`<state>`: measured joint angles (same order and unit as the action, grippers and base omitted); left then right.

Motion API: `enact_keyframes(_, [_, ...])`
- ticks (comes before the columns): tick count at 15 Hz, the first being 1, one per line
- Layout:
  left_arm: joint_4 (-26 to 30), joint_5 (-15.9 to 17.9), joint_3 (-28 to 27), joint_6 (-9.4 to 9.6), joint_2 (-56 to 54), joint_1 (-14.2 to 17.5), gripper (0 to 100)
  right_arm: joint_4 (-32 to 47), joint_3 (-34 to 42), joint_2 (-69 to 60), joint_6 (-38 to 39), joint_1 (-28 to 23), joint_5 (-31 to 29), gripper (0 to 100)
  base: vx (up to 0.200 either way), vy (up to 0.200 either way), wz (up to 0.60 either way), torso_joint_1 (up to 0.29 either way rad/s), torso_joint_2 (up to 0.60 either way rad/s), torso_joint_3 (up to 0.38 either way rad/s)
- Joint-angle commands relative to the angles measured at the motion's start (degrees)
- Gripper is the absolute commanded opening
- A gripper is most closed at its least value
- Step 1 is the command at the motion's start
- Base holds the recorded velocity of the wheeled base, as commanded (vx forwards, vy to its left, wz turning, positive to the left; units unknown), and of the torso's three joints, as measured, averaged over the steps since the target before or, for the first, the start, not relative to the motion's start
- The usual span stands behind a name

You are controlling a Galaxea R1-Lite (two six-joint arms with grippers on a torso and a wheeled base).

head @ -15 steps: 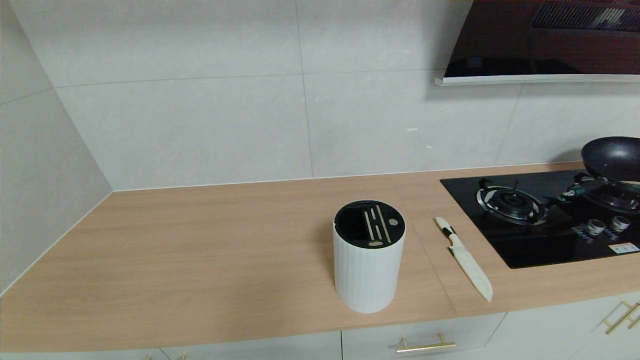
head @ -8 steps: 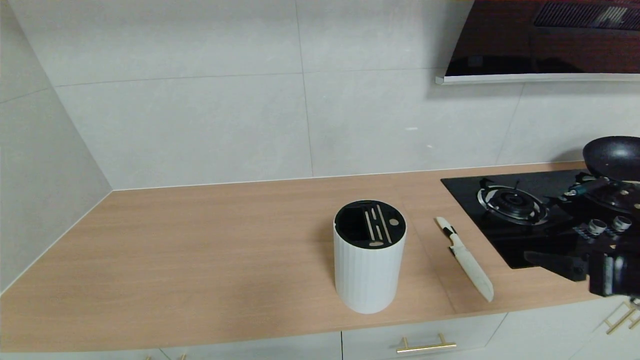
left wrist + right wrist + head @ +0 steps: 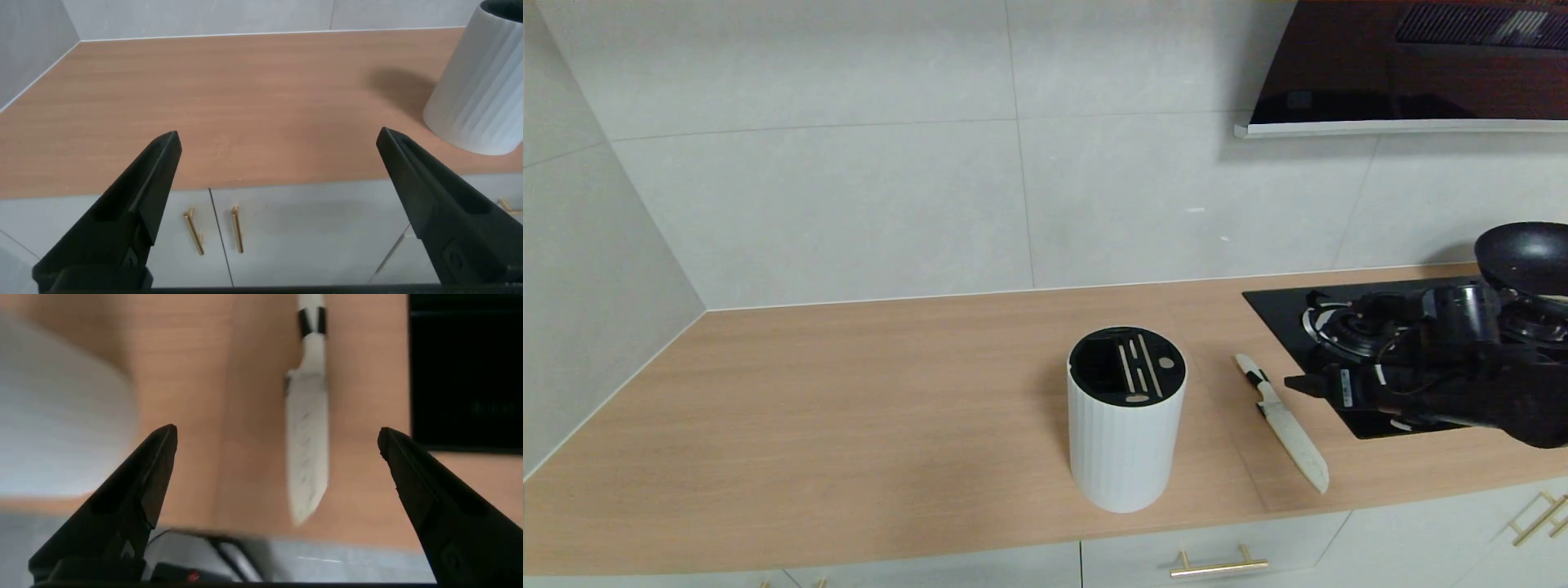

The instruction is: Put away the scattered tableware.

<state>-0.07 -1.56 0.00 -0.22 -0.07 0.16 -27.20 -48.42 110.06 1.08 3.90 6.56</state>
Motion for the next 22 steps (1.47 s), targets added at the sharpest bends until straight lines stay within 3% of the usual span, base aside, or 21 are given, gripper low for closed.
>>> enact_keyframes(1, [0.0,0.0,0.0,-0.04,0.1,0.0,100,-1.1,-4.8,11.0,-0.9,0.8,-1.6,100,0.000,0.000,0.00,0.000,0.00,0.000])
enact_keyframes(5, [0.0,0.0,0.0,-0.04,0.1,0.0,100,-9.9,-4.6,17.9,-2.1,3.0,-5.2,100,0.000,0.000,0.00,0.000,0.00,0.000])
enact_keyframes(22, [0.0,0.0,0.0,-0.04,0.1,0.0,100,-13.0,-8.9,25.7,-2.2,2.1,-7.4,100,0.000,0.000,0.00,0.000,0.00,0.000])
